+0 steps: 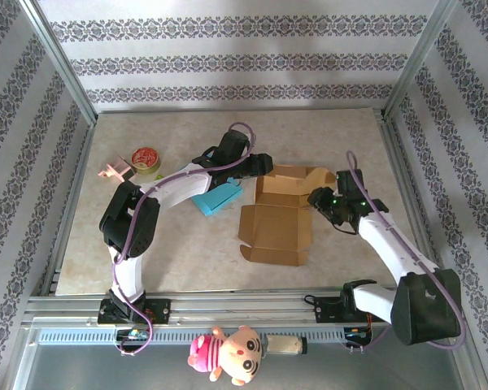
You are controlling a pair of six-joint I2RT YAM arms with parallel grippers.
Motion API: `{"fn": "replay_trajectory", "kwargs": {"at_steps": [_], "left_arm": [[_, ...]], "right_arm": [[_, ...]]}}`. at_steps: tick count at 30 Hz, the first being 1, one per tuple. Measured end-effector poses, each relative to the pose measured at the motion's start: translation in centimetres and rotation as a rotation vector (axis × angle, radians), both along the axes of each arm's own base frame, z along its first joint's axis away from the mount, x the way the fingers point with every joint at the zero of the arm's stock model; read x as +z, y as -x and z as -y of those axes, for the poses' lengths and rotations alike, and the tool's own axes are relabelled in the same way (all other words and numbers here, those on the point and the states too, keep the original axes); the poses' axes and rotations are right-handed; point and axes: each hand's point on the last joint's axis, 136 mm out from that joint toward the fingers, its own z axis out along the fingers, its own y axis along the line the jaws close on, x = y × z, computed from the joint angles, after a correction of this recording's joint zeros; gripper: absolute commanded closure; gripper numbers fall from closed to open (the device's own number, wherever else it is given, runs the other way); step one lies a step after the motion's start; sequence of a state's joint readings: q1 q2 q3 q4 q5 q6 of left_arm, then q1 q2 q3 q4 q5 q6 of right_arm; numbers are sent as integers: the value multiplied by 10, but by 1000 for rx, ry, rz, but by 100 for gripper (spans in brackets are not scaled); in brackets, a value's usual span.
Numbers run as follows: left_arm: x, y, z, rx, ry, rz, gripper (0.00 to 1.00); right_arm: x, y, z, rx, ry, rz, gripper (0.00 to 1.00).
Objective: Fold the paper box
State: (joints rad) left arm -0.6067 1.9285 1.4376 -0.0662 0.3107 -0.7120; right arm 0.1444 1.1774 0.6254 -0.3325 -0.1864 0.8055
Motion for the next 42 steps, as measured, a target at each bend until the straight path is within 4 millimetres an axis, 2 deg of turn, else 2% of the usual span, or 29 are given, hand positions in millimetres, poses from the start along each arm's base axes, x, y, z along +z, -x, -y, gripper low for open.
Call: {"fn": "replay_trajectory", "kwargs": {"at_steps": [2, 5, 7, 11, 12, 16, 18, 22, 25, 31, 36, 42], "left_arm": [[0, 1, 1, -5, 2, -1, 44], [0, 2, 2, -9, 3, -1, 44], [0, 2, 2, -11, 1, 1, 44], [0, 2, 2, -13, -1, 3, 44], [1, 1, 2, -15, -1, 5, 44], [1, 2, 3, -23, 0, 6, 45], [1, 3, 3, -28, 1, 6, 45], [1, 3, 3, -31, 1, 6, 45], [2, 2, 2, -27, -3, 10, 45], [2, 1, 2, -25, -4, 12, 45], [2, 3, 4, -31, -3, 8, 45], [2, 3, 3, -31, -5, 5, 45]], "right_arm": [[-14, -2, 2, 6, 31, 0, 38], [-14, -20, 7, 11, 84, 77, 29], [-8, -35, 10, 5, 112, 153, 29], [-10, -58, 9, 4, 117, 220, 37], [-15, -62, 8, 6, 116, 219, 37], [-30, -68, 6, 7, 111, 207, 25], [-33, -70, 5, 5, 106, 208, 27], [-35, -76, 0, 8, 76, 229, 53], [-38, -78, 4, -16, 64, 231, 61], [-25, -79, -3, -23, 20, 263, 62], [-13, -78, -36, 35, -69, 296, 62], [-27, -68, -65, 83, -126, 263, 55]]}}
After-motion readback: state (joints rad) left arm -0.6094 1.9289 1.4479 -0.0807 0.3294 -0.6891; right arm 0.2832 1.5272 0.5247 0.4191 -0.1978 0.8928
